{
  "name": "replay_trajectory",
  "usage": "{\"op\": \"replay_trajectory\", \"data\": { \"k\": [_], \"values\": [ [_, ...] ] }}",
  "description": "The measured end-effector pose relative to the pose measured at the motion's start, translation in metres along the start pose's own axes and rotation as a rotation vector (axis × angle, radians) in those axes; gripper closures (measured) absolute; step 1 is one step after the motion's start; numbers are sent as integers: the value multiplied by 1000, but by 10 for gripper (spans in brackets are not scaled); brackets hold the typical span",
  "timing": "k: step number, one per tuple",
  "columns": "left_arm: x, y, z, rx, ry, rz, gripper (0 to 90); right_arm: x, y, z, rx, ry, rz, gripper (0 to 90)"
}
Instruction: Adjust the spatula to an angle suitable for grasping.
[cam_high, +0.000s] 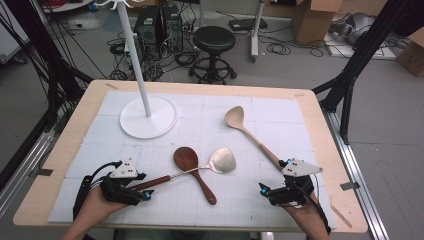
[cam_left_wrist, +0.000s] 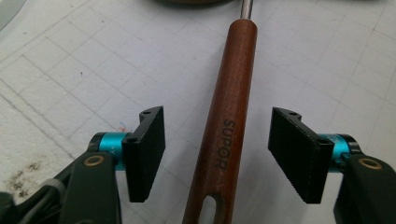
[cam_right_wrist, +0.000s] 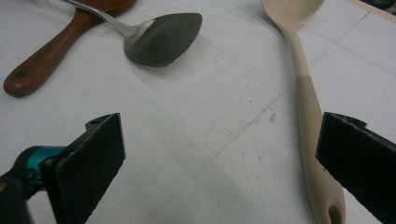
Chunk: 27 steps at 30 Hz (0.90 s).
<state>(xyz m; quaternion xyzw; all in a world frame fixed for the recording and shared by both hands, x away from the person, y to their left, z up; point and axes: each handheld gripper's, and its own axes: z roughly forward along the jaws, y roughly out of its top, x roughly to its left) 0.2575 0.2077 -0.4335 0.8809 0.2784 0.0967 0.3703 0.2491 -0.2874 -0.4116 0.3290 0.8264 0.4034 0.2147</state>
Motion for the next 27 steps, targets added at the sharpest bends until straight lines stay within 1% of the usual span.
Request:
{"op": "replay_trajectory", "data": {
  "k": [5,9,10,12,16,17,18,19,21,24,27],
  "values": [
    [1,0,-1,-8,-10,0,458,2,1,0,3,2,-9,6],
    [2,0,0,-13,-10,9,508,3,1,0,7,3,-15,6],
    [2,0,0,-13,-9,5,517,4,1,0,8,4,-14,6],
    [3,0,0,-11,-12,0,536,4,0,0,12,3,-14,6],
    [3,0,1,-3,-10,5,541,5,0,0,14,5,-17,6],
    [3,0,2,0,-10,4,554,5,0,1,15,6,-20,6],
    [3,0,3,10,-12,9,560,6,1,1,17,8,-18,6],
    [3,0,3,13,-12,5,560,6,1,1,17,8,-18,6],
    [3,0,4,21,-17,8,583,6,1,1,17,11,-24,6],
    [4,0,3,17,-23,8,626,7,1,2,17,15,-24,6],
    [4,0,3,21,-36,-1,652,7,1,3,18,16,-25,6]
  ]
}}
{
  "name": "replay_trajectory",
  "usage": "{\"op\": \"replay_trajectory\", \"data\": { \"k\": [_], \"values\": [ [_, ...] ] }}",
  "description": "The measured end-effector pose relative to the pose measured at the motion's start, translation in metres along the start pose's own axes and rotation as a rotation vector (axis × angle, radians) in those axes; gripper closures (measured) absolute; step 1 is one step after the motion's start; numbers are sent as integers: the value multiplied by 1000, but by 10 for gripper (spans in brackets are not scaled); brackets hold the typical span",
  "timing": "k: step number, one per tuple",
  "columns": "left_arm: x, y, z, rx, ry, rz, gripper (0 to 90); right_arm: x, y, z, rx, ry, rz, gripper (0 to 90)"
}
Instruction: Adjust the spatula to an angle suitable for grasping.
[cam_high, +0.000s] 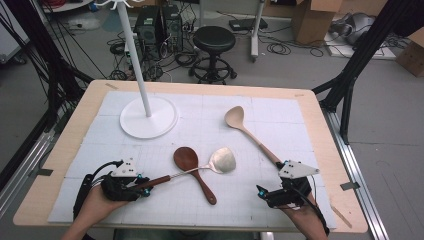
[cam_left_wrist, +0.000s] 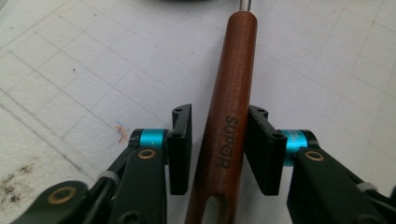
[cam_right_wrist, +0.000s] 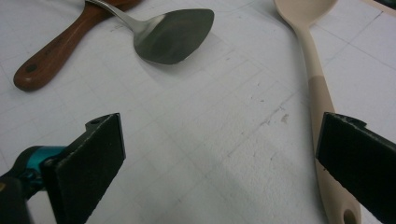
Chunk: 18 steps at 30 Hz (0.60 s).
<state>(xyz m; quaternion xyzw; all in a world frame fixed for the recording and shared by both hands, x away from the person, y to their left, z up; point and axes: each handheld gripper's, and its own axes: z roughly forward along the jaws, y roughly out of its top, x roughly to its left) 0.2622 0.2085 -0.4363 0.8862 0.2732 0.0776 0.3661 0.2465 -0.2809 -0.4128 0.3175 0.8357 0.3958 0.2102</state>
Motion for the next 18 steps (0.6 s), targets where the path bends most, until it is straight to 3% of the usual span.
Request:
{"op": "replay_trajectory", "data": {
  "k": [12,15,18],
  "values": [
    [-2,1,-4,-27,-82,20,709,5,3,6,11,40,-6,6],
    [-5,3,-7,-45,-95,43,723,4,6,8,1,59,11,6],
    [-7,6,-10,-70,-102,39,724,3,10,11,-11,82,16,6]
  ]
}}
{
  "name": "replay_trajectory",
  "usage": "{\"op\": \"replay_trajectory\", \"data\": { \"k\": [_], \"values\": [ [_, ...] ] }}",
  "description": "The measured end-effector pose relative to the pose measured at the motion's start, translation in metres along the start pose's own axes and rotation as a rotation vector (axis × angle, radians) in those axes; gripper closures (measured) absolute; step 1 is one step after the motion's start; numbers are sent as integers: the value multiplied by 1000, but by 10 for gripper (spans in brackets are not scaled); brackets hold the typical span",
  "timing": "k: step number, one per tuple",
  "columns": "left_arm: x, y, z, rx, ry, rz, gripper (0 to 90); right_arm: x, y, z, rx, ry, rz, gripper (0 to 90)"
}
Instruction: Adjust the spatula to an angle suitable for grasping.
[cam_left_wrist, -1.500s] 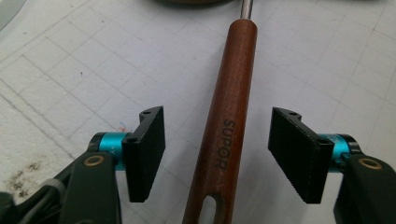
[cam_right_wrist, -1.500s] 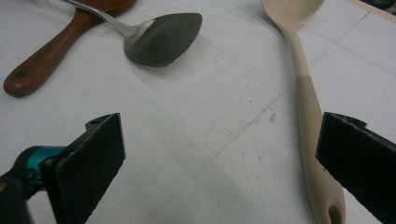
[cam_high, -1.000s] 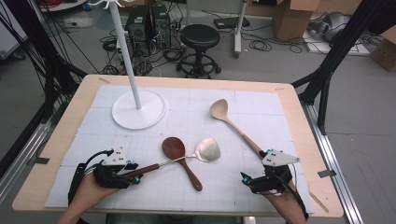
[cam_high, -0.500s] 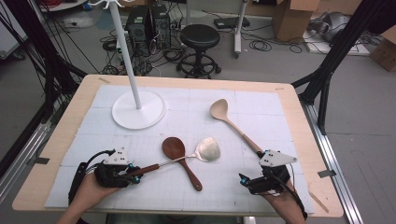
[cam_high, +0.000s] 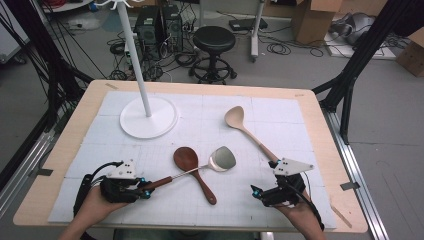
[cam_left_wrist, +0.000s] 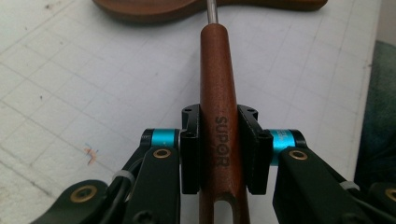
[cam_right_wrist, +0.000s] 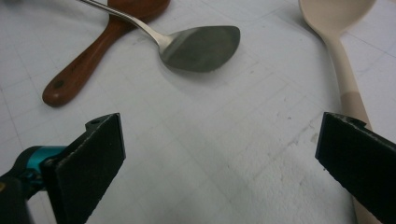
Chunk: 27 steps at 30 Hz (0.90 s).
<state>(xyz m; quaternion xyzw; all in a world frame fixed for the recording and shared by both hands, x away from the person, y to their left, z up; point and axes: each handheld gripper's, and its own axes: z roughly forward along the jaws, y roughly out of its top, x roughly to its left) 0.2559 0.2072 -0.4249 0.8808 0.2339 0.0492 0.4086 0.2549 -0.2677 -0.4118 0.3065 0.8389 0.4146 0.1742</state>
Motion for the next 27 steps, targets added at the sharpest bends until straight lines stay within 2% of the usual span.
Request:
{"op": "replay_trajectory", "data": {
  "k": [5,12,16,20,23,27],
  "values": [
    [2,4,-2,-17,-11,-4,726,0,12,8,-3,28,-17,6],
    [2,8,-3,-19,-20,-14,726,8,41,28,-7,92,-97,6],
    [0,18,-3,-48,-39,-5,726,12,56,40,-7,132,-127,6],
    [-1,27,0,-54,-55,12,726,16,69,50,-11,184,-148,7],
    [-2,34,0,-68,-65,11,726,19,76,57,6,232,-160,7],
    [-1,44,-1,-82,-74,12,726,21,85,67,25,274,-167,7]
  ]
}}
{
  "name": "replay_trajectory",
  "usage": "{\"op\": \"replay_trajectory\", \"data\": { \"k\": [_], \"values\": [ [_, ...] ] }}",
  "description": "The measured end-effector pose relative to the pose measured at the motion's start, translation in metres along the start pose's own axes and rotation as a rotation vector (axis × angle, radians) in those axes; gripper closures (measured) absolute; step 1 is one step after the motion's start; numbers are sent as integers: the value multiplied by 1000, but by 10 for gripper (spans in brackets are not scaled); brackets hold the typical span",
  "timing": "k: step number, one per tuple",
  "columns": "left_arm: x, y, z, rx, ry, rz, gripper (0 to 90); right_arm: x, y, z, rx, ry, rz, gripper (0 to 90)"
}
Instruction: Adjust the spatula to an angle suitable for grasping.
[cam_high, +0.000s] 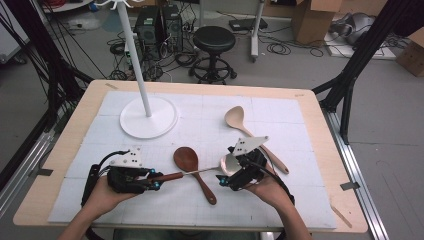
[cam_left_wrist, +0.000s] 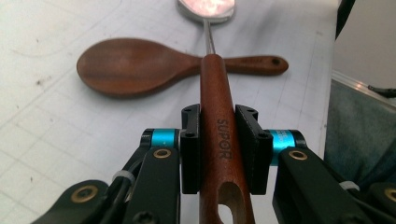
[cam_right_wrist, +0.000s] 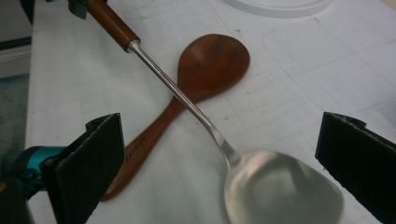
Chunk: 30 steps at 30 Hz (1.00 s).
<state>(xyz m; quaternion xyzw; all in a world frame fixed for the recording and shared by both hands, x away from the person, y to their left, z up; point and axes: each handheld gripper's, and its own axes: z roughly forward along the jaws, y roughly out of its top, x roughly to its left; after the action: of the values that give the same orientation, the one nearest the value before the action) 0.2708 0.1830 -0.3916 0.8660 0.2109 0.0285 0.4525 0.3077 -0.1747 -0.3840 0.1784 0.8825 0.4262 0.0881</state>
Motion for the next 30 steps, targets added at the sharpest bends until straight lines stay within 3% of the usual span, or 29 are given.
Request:
{"op": "replay_trajectory", "data": {
  "k": [2,3,6,12,18,23,30],
  "values": [
    [-1,5,0,-5,-2,3,726,-1,4,5,3,29,4,98],
    [-1,7,0,-7,-2,7,726,-1,6,9,17,60,2,219],
    [-2,14,1,-16,-11,10,726,-2,9,14,28,66,-5,154],
    [-4,27,3,-15,-24,34,725,-2,13,22,32,98,-6,160],
    [-2,38,5,-16,-36,32,726,-4,17,30,51,136,-36,187],
    [-4,48,6,2,-38,57,726,-5,18,40,55,181,-43,276],
    [-7,55,8,-5,-45,66,726,-4,22,48,74,249,-83,529]
  ]
}}
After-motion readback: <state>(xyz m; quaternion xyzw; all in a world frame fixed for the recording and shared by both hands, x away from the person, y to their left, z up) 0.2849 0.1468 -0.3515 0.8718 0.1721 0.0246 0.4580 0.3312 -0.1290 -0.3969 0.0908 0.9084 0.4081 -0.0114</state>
